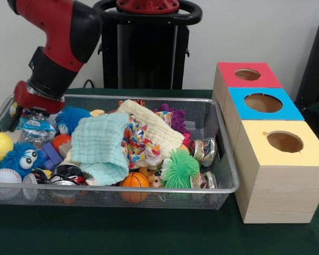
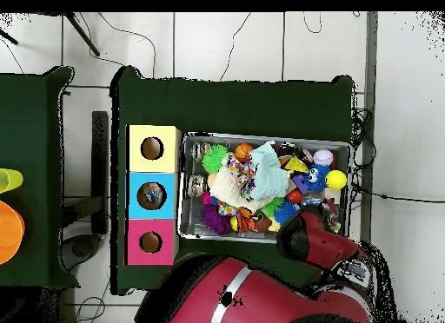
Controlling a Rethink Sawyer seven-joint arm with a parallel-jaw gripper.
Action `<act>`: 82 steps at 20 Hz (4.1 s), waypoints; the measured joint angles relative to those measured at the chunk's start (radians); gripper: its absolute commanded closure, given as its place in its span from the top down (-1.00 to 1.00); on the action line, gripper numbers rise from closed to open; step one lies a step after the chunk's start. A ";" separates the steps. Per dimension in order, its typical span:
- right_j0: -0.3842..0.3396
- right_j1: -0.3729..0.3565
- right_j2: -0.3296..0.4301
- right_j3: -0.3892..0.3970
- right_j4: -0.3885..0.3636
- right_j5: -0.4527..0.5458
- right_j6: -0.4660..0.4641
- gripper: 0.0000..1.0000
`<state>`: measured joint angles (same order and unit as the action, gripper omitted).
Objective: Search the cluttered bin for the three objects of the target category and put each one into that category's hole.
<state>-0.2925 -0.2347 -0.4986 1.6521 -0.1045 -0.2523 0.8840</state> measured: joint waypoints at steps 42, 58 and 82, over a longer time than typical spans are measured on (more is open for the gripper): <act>-0.112 -0.113 0.166 0.097 -0.016 0.009 0.000 1.00; -0.363 -0.211 0.417 0.112 -0.042 0.201 0.000 1.00; -0.227 -0.176 0.302 0.059 -0.033 0.246 0.000 1.00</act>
<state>-0.5197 -0.4105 -0.1964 1.7115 -0.1377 -0.0068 0.8840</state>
